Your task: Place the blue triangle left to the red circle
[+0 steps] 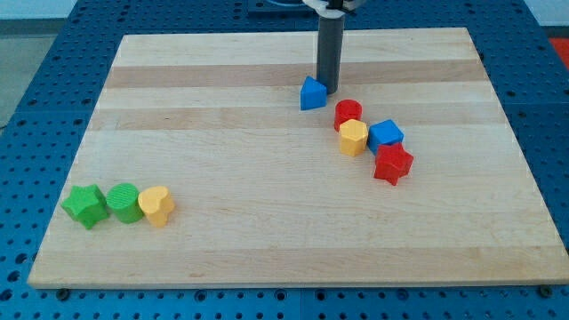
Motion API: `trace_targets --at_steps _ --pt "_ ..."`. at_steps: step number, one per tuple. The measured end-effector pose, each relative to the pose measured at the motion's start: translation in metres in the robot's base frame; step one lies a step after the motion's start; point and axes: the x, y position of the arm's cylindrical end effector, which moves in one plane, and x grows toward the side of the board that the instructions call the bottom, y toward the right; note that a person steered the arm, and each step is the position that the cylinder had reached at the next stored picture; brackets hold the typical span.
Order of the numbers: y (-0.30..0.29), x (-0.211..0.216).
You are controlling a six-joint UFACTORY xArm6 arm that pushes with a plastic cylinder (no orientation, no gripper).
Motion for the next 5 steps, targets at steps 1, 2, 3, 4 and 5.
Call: trace_targets --at_steps 1,2,3,4,5 --pt "-0.003 0.0" --pt "-0.003 -0.001" --pt "0.026 -0.018" --pt "-0.017 -0.019" --pt "-0.079 0.02"
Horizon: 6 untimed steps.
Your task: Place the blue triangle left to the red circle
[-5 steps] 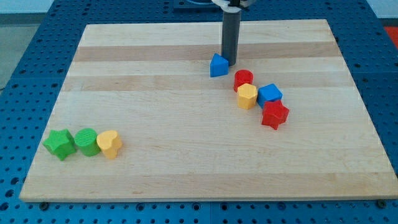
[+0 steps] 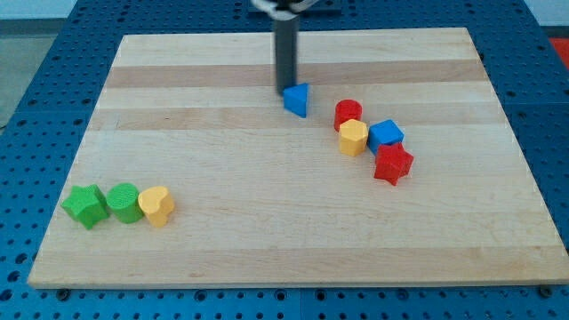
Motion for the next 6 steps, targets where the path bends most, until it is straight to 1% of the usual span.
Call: trace_targets --at_steps 1,2,3,4,5,6 --pt "-0.002 0.025" --pt "-0.001 0.008" --pt "0.027 -0.004" --pt "0.054 0.005" --pt "0.052 0.016" --pt "0.027 0.016"
